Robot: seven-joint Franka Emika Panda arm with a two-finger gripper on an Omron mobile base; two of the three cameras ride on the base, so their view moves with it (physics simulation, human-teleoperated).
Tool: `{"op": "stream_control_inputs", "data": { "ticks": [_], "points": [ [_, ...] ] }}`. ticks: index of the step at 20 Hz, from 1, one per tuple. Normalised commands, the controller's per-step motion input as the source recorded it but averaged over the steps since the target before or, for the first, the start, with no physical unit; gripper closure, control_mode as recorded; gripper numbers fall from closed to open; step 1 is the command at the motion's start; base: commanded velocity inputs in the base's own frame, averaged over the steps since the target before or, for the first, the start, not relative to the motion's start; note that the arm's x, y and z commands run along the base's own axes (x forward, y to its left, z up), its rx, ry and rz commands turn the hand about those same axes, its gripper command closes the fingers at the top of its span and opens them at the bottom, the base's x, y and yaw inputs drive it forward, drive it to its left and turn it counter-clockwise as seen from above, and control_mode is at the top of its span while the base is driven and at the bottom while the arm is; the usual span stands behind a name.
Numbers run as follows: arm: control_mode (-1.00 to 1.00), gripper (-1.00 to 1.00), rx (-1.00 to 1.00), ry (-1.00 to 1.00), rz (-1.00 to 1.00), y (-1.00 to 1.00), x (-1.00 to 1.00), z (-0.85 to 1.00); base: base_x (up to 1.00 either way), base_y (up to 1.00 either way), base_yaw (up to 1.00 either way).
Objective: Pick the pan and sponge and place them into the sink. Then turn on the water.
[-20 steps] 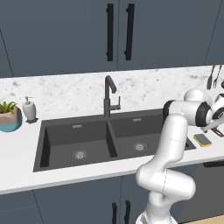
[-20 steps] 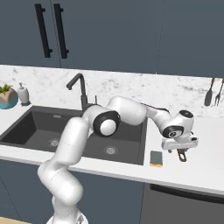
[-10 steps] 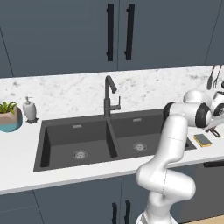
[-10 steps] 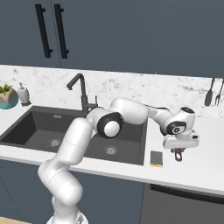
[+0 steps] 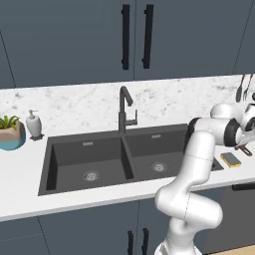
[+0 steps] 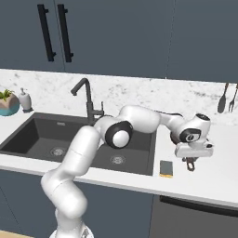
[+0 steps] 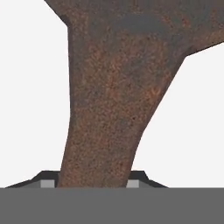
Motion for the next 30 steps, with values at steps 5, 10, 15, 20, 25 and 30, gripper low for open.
{"op": "stream_control_inputs", "data": {
  "ticks": [5, 10, 15, 20, 25, 30],
  "points": [
    [-1.00, 1.00, 0.15, -0.47, 0.00, 0.01, -0.60, 0.00, 0.00, 0.00, 0.00],
    [-1.00, 1.00, 0.04, -0.46, 0.00, 0.35, -0.47, 0.27, 0.00, 0.00, 0.00],
    [-1.00, 1.00, 0.00, -0.28, 0.00, 0.70, -0.14, 0.66, 0.00, 0.00, 0.00],
    [-1.00, 1.00, 0.00, -0.04, 0.07, 0.69, -0.07, 0.93, 0.00, 0.00, 0.00],
    [-1.00, 1.00, -0.05, 0.07, 0.16, 0.64, -0.46, 0.86, 0.00, 0.00, 0.00],
    [-1.00, 1.00, 0.09, 0.07, 0.05, 0.20, -0.83, 0.15, 0.00, 0.00, 0.00]
  ]
}}
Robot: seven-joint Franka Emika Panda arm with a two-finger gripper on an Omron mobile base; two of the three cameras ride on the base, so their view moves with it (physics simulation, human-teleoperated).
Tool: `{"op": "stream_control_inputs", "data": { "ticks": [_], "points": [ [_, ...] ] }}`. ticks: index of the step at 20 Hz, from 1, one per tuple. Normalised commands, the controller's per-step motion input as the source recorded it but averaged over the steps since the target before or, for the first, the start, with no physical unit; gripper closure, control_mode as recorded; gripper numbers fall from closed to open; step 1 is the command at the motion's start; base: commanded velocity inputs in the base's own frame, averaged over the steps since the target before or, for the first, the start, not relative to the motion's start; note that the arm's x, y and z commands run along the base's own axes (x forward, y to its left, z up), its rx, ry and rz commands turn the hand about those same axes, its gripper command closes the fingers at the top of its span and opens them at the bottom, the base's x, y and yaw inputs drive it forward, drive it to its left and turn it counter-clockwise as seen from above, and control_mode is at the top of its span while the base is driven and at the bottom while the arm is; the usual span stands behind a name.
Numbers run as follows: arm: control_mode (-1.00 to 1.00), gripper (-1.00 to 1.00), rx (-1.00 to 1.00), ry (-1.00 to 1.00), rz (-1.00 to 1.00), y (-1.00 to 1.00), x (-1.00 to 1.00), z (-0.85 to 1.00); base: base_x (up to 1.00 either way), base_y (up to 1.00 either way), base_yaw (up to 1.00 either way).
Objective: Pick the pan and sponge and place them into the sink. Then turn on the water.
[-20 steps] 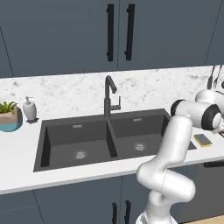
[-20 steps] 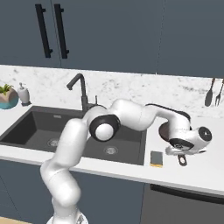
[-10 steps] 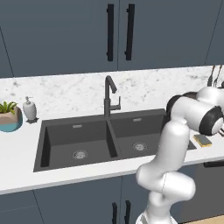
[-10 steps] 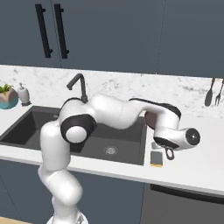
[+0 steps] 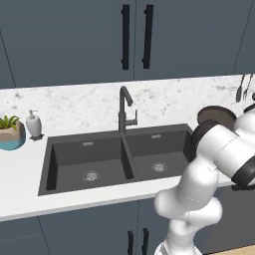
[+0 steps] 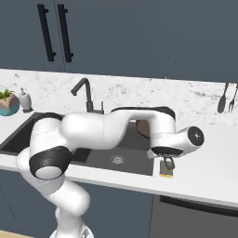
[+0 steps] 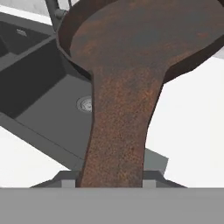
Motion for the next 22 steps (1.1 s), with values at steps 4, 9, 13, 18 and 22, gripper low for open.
{"op": "stream_control_inputs", "data": {
  "ticks": [4, 9, 13, 18, 22],
  "points": [
    [-1.00, 1.00, 0.17, 0.02, 0.00, 0.38, -0.58, -0.04, 0.00, 0.00, 0.00],
    [-1.00, 1.00, 0.10, 0.09, 0.00, 0.83, -0.03, 0.00, 0.00, 0.00, 0.00],
    [-1.00, 1.00, 0.06, 0.21, 0.08, 0.83, 0.07, 0.00, 0.00, 0.00, 0.00],
    [-1.00, 1.00, 0.06, 0.22, 0.10, 0.69, 0.07, 0.00, 0.00, 0.00, 0.00],
    [-1.00, 1.00, 0.11, 0.15, 0.10, 0.54, 0.11, -0.03, 0.00, 0.00, 0.00]
  ]
}}
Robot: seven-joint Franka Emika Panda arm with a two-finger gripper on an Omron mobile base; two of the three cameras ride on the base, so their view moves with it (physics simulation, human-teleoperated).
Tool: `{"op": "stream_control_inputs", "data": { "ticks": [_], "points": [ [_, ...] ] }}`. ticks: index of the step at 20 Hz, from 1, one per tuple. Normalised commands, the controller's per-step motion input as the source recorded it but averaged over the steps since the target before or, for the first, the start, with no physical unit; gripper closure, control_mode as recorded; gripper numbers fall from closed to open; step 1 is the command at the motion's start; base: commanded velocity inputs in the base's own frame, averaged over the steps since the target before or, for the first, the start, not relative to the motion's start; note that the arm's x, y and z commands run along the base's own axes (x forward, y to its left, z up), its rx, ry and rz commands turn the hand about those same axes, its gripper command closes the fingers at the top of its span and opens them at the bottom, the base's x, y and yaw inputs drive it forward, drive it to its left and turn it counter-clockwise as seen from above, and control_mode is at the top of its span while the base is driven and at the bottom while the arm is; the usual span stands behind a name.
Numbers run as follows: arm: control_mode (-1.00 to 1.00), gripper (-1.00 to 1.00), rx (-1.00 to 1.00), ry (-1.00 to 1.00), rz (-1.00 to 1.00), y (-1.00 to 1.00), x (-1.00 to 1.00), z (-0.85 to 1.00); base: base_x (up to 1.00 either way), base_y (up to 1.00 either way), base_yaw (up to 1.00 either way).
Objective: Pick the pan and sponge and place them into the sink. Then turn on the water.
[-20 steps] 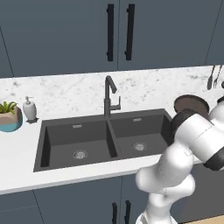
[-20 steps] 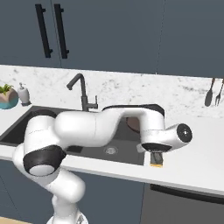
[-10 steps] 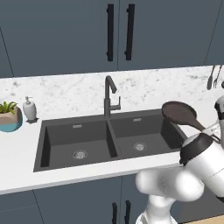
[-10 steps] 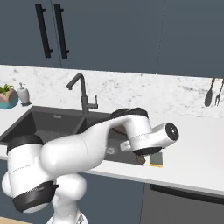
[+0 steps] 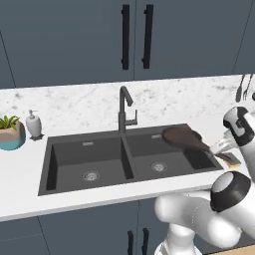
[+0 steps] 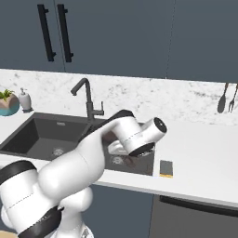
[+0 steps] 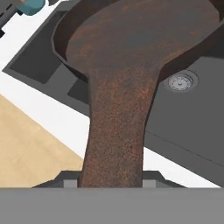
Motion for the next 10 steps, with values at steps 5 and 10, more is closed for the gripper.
{"op": "stream_control_inputs", "data": {
  "ticks": [5, 10],
  "points": [
    [-1.00, 1.00, 0.10, 0.04, 0.13, 0.43, 0.40, -0.08, 0.00, 0.00, 0.00],
    [-1.00, 1.00, 0.01, 0.02, 0.10, 0.39, 0.61, -0.13, 0.00, 0.00, 0.00]
  ]
}}
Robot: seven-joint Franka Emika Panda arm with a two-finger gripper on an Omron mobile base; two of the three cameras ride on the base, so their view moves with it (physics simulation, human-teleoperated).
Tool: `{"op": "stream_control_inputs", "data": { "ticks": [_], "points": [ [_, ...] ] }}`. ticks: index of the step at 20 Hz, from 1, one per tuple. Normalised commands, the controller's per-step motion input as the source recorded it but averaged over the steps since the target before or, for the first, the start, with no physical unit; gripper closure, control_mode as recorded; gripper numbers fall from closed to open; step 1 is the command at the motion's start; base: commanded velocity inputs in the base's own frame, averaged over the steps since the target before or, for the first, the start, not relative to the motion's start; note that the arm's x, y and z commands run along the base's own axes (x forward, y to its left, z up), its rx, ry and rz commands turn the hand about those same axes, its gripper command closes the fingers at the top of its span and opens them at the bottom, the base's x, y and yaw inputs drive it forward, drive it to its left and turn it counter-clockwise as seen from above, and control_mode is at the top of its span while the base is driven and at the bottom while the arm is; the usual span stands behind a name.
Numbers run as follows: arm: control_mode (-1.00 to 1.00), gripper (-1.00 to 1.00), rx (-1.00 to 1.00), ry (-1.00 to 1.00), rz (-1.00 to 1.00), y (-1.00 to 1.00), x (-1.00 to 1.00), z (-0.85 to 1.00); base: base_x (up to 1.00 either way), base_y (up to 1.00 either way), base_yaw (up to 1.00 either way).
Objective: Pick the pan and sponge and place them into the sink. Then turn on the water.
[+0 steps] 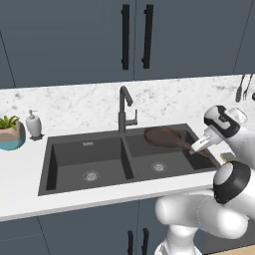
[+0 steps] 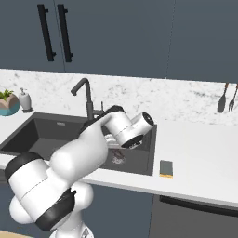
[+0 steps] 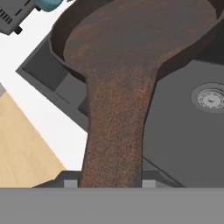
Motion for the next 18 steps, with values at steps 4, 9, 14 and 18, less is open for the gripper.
{"op": "stream_control_inputs", "data": {
  "ticks": [4, 9, 14, 18],
  "points": [
    [-1.00, 1.00, 0.00, 0.12, 0.10, 0.29, 0.64, -0.17, 0.00, 0.00, 0.00],
    [-1.00, 1.00, -0.03, 0.14, 0.12, 0.04, 0.40, -0.32, 0.00, 0.00, 0.00],
    [-1.00, 1.00, -0.01, 0.05, 0.03, -0.17, 0.13, -0.36, 0.00, 0.00, 0.00],
    [-1.00, 1.00, 0.00, 0.01, 0.00, -0.30, 0.14, -0.31, 0.00, 0.00, 0.00]
  ]
}}
